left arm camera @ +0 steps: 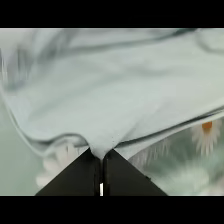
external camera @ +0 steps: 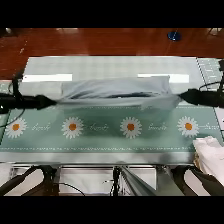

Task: Fold the shirts.

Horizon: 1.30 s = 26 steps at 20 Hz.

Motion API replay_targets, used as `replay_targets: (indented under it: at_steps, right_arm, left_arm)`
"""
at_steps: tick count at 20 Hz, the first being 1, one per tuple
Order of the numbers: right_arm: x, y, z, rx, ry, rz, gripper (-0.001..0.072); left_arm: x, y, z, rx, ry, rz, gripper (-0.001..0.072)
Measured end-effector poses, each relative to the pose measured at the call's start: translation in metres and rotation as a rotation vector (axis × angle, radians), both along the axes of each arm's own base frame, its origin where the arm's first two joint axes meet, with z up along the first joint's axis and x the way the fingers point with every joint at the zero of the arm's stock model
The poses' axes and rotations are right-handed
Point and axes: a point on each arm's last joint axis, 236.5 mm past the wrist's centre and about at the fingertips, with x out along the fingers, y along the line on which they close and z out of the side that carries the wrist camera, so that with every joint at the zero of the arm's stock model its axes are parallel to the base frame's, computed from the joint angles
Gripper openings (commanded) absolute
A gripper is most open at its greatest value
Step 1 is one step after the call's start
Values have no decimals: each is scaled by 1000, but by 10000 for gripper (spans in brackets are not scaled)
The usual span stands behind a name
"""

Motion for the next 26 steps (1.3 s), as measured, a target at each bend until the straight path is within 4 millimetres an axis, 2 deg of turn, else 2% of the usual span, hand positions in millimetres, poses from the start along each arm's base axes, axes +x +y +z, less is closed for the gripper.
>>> replay_targets:
  at_steps: [2, 4, 6, 10, 15, 21, 22, 23, 24, 25, 26]
  right_arm:
    - [24, 3, 2, -1, -32, -10, 26]
    - [50, 10, -1, -3, -48, -8, 26]
    - [76, 14, -8, -8, -61, -10, 25]
    - [120, 10, -24, -18, -71, -38, 25]
    - [145, 3, -57, -27, -41, -68, 26]
    - [150, 0, -102, -24, 35, -82, 35]
    - [150, 0, -109, -22, 48, -82, 85]
    - [149, 1, -115, -18, 61, -84, 138]
    - [149, 1, -119, -16, 70, -84, 186]
    - [149, 1, -122, -15, 78, -85, 221]
    - [148, 1, -125, -12, 85, -85, 299]
  left_arm:
    - [24, -3, 18, 21, -83, 14, 37]
    - [45, -7, 25, 32, -129, 25, 37]
    - [65, -10, 21, 33, -137, 31, 37]
    - [96, -6, -1, 19, -99, 60, 37]
    - [125, 0, -29, 6, -51, 76, 38]
    - [132, 1, -62, -7, 15, 81, 44]
    - [132, 1, -67, -9, 25, 81, 95]
    - [132, 1, -72, -12, 36, 80, 176]
    - [131, 1, -76, -13, 46, 79, 293]
    - [131, 1, -79, -16, 54, 81, 347]
    - [130, 0, -81, -18, 60, 79, 352]
